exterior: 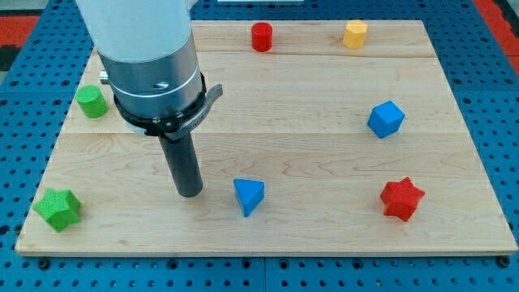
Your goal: Move the yellow heart diagonally bottom left to the red circle
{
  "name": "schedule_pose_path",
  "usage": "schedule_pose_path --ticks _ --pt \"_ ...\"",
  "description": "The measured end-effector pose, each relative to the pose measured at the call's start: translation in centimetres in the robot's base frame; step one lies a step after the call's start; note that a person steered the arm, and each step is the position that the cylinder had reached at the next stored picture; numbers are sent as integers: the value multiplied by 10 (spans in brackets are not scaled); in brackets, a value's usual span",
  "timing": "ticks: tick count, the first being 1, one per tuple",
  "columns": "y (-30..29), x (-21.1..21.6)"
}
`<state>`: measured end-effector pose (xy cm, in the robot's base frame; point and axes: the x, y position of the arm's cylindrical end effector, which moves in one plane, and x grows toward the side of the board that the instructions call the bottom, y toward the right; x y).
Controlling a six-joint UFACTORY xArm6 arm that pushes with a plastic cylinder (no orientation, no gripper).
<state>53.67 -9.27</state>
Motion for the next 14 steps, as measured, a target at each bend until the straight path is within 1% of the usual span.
schedule_pose_path --ticks 2,3,4,5,6,7,8,9,10,11,12,13,14 --pt "9 -3" --pt "71 -35" --pt "99 -74" --pt "124 -167" --pt "74 -215" --pt "28 -295" --pt "1 -344" --pt "-47 -344" --pt "-154 -345" --pt "-210 -330" --pt "-169 -287" --pt "-152 -293" --pt "-149 -304"
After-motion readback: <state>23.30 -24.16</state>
